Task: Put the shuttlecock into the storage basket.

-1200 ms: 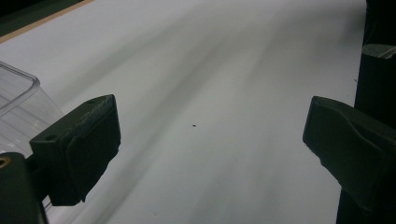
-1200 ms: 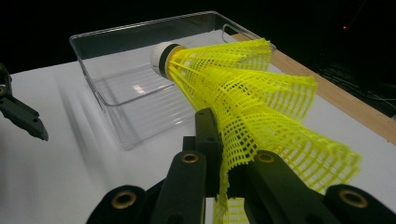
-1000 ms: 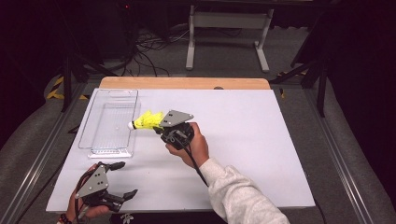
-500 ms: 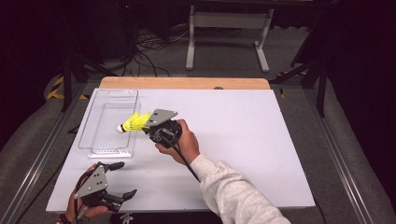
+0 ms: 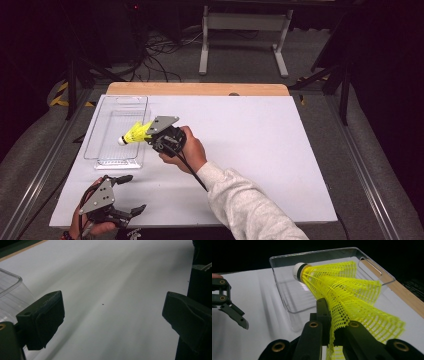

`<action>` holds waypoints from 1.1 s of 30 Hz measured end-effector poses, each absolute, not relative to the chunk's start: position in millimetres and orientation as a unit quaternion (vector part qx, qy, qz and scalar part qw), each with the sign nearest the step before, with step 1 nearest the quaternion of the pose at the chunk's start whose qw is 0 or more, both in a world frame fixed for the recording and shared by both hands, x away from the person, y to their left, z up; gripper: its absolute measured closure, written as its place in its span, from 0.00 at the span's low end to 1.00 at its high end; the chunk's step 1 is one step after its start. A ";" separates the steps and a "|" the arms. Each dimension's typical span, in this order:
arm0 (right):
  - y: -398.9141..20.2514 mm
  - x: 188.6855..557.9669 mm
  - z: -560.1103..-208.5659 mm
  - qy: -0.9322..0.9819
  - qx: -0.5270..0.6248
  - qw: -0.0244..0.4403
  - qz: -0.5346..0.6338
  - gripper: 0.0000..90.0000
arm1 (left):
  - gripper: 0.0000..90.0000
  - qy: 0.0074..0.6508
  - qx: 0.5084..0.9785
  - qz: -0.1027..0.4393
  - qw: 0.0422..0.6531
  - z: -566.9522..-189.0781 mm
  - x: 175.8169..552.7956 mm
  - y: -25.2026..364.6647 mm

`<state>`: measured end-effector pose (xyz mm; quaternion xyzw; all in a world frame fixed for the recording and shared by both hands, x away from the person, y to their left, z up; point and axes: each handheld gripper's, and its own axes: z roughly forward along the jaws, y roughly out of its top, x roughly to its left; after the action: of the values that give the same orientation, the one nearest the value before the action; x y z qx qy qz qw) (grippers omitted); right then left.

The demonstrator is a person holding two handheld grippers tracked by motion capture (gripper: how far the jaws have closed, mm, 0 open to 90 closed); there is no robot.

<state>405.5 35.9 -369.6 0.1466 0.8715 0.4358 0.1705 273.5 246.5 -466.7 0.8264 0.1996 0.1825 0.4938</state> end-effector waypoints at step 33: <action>94.9 417.5 -372.5 0.905 0.088 0.140 0.392 0.98 | 0.06 0.208 0.820 0.180 0.502 -467.6 266.3 252.2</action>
<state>417.5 94.9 -372.5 0.0884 0.9050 0.3916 0.1404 266.3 252.2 -467.6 0.8204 0.2078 0.1795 0.5016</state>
